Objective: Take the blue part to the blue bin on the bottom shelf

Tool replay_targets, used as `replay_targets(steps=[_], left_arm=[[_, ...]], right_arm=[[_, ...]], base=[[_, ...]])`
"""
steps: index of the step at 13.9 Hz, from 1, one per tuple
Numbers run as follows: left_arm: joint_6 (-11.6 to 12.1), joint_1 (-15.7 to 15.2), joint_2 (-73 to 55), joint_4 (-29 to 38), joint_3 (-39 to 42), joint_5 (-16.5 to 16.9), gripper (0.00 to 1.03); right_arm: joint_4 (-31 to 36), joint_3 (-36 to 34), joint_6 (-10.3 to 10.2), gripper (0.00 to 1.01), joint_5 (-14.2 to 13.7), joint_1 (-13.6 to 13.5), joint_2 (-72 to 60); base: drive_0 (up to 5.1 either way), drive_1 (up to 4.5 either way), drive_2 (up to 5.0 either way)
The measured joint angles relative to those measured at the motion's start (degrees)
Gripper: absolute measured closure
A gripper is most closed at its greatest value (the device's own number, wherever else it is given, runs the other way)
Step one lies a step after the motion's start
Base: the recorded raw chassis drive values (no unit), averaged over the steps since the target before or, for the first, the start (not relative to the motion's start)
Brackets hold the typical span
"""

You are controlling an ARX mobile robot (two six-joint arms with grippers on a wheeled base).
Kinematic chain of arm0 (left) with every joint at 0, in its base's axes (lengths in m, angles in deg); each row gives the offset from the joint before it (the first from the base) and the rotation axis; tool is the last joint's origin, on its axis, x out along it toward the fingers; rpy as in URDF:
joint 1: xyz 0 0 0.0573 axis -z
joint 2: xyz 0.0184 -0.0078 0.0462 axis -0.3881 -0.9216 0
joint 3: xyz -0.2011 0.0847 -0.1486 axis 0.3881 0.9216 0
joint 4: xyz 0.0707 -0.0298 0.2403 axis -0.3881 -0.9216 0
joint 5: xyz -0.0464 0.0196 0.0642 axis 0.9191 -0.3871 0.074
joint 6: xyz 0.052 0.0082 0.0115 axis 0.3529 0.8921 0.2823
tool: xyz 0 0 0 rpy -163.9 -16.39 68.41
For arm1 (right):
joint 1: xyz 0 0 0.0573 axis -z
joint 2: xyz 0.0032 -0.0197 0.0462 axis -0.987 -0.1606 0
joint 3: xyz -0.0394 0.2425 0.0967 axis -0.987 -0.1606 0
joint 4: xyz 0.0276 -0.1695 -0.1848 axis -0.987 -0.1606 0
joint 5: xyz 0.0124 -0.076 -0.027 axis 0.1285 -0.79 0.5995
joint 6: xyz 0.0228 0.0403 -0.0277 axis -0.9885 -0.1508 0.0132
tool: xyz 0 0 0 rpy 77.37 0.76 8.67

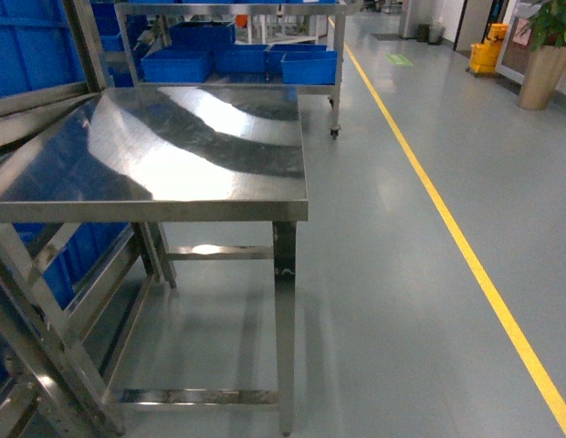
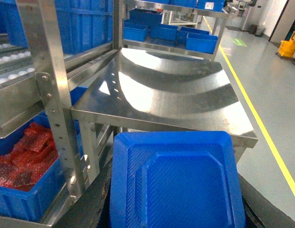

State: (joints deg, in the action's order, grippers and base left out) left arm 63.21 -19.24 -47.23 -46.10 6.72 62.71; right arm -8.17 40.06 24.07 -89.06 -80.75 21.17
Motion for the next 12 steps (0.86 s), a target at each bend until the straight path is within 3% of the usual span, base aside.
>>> replay_targets(steps=[2,12], left_arm=[[0.0,0.0,-0.3,-0.3,0.0,0.2,0.6],[0.0,0.0,-0.1,-0.2,0.0,0.1,0.6]], right_arm=[[0.3,0.0,0.0,0.03,0.0,0.0,0.0],[0.4,0.0,0.0,0.03,0.0,0.0,0.0]], base=[[0.0,0.0,0.0],[-4.9,2.2,2.7]])
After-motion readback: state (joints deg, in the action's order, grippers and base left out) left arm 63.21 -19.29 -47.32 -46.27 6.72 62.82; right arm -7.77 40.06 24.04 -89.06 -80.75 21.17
